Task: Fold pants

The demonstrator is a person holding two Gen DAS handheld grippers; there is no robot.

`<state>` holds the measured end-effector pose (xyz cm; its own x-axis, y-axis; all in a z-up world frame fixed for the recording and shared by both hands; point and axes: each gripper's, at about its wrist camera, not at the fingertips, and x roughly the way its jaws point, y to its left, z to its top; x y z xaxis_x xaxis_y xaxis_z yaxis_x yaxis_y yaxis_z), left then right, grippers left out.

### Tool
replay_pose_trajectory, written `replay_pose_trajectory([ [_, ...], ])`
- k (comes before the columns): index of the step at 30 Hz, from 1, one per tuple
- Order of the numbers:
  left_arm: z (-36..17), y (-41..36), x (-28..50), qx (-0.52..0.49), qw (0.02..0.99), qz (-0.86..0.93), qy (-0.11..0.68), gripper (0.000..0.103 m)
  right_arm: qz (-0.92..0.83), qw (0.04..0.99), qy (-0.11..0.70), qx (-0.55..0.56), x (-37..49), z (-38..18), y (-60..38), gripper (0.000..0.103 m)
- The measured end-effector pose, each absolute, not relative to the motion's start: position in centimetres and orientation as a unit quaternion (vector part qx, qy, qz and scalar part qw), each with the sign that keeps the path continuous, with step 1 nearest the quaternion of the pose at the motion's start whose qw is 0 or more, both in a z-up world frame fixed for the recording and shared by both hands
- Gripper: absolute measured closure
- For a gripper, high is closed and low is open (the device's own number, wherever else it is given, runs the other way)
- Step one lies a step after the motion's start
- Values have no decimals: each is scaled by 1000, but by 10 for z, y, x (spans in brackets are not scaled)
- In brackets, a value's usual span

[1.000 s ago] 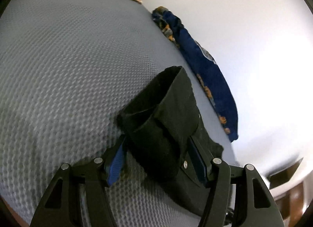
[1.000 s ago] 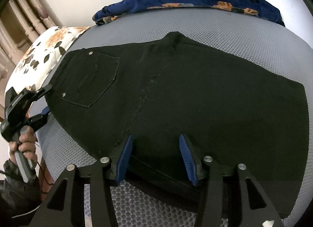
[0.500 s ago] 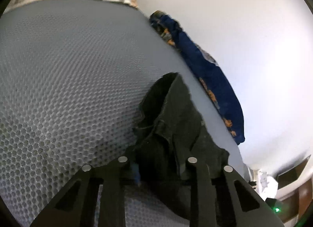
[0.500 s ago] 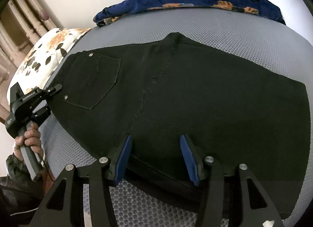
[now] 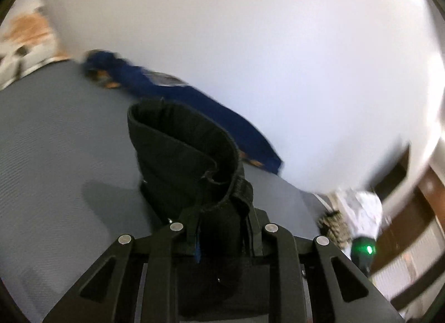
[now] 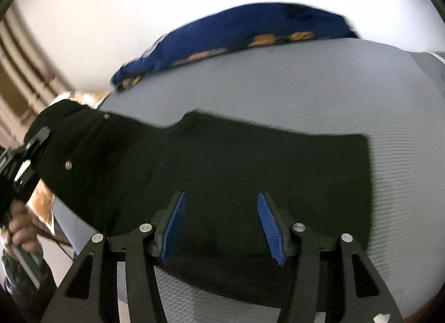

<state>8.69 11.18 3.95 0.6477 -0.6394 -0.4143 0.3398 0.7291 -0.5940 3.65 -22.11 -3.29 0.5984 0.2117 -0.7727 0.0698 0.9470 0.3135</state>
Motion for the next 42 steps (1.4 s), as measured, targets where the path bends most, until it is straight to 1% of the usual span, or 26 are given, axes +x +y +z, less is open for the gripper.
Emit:
replay_pose_trajectory([
  [3,45,71,84,-212,865,-322,320,80,18,886,431,168,31,-22,-248,52],
  [9,27,-16,79,-149,838,-378,364,80,-19,890,413,194,19,-14,-293,52],
  [12,9,-58,70,-97,831,-394,380,80,-31,889,410,203,13,-16,-308,52],
  [16,-29,-105,66,-45,818,-391,419,80,-44,884,411,217,5,-24,-327,52],
  [21,-66,-140,52,35,817,-375,438,78,-38,875,425,229,3,-35,-340,51],
  [24,-67,-145,41,59,819,-373,431,68,-20,868,437,233,8,-42,-341,51],
  [27,-55,-146,29,79,814,-389,424,55,24,855,448,262,16,-50,-341,50],
  [28,-52,-142,23,81,812,-399,418,49,53,845,453,278,20,-54,-342,50],
  [30,-42,-130,15,76,813,-411,406,47,101,827,465,301,28,-61,-341,49],
  [32,-35,-115,13,69,820,-408,396,40,137,812,475,311,36,-70,-338,49],
  [35,-33,-84,21,54,845,-358,393,39,157,799,490,311,51,-84,-334,49],
  [38,-40,-48,37,18,863,-296,408,39,161,796,497,307,65,-97,-332,49],
  [42,-58,-7,59,-35,871,-226,435,39,181,793,484,323,84,-107,-330,50],
])
